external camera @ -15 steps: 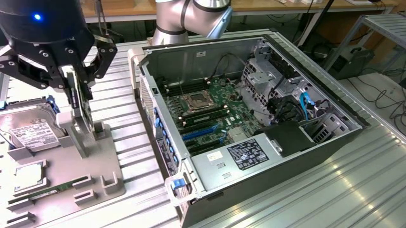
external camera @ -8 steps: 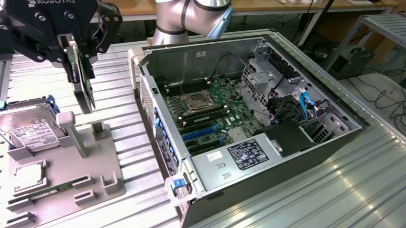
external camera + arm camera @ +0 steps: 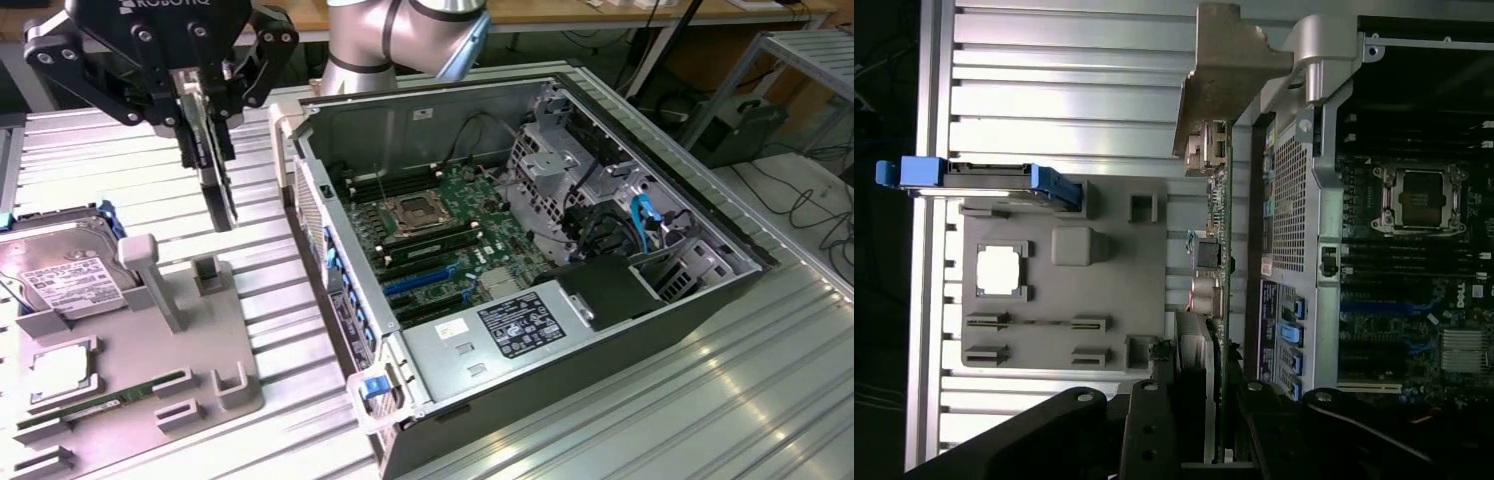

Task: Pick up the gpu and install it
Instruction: 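Pick up the gpu and move the gpu toward the slot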

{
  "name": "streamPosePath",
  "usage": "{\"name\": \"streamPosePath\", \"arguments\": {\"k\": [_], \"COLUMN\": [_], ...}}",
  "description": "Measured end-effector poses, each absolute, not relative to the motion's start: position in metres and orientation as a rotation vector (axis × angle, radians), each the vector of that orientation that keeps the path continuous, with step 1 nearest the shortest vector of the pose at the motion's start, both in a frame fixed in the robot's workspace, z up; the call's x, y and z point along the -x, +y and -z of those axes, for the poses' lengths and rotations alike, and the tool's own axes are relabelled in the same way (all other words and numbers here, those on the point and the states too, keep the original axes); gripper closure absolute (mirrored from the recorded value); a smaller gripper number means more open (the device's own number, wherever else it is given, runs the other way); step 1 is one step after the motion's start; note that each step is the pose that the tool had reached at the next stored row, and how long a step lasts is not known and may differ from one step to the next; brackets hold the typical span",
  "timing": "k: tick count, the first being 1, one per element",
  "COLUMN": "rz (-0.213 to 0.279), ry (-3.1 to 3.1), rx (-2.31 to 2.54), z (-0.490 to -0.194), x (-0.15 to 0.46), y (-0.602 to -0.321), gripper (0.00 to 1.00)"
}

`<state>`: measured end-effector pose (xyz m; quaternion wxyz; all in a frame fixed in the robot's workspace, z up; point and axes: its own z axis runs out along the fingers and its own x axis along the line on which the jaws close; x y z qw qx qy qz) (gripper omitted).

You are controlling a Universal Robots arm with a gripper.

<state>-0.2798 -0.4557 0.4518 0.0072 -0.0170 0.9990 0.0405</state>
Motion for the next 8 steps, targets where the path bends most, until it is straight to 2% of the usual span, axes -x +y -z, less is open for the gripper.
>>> {"name": "streamPosePath", "arguments": {"k": [8], "rz": [-0.127], "ry": [3.124], "rx": [0.053], "z": [-0.4517], "x": [0.2744], "y": [-0.4557], "gripper": [0.72]}}
